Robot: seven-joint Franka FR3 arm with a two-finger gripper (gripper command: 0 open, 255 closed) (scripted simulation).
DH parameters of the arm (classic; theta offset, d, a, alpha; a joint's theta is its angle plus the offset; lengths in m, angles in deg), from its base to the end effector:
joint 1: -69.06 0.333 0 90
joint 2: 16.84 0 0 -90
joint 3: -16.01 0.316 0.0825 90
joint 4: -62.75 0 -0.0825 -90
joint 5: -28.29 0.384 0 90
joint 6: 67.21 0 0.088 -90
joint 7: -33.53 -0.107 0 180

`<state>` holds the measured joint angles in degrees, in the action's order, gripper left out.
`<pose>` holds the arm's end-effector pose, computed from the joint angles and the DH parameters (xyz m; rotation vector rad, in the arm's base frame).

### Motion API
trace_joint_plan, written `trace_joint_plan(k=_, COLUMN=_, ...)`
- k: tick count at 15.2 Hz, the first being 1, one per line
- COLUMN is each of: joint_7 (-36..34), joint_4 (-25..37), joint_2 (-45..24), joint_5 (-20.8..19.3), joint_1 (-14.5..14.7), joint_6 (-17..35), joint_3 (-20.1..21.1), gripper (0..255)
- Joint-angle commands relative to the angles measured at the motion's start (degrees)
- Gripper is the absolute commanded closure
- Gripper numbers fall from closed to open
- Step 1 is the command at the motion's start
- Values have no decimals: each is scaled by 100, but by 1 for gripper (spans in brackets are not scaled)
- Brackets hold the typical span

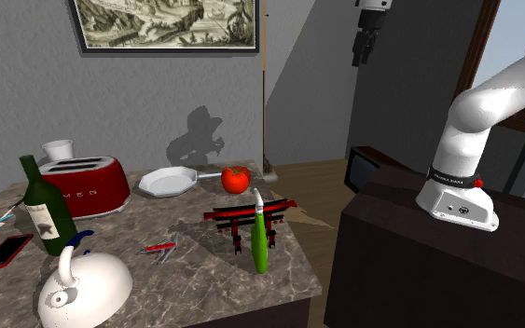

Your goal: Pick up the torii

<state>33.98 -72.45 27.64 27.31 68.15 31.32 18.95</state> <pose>0.3241 0.0147 0.5996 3.0820 0.0500 0.2099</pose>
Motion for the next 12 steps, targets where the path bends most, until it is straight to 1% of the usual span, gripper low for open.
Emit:
trace_joint_plan(k=1, joint_7=0, joint_4=0, joint_2=0, joint_5=0, joint_1=0, joint_6=0, joint_3=0, gripper=0)
trace_joint_plan(k=6, joint_7=99, joint_4=-124, joint_2=-693, joint_5=156, joint_1=262, joint_6=706, joint_3=217, gripper=0)
trace_joint_plan(k=12, joint_7=224, joint_4=-98, joint_2=-1641, joint_5=299, joint_1=548, joint_6=1499, joint_3=500, gripper=0)
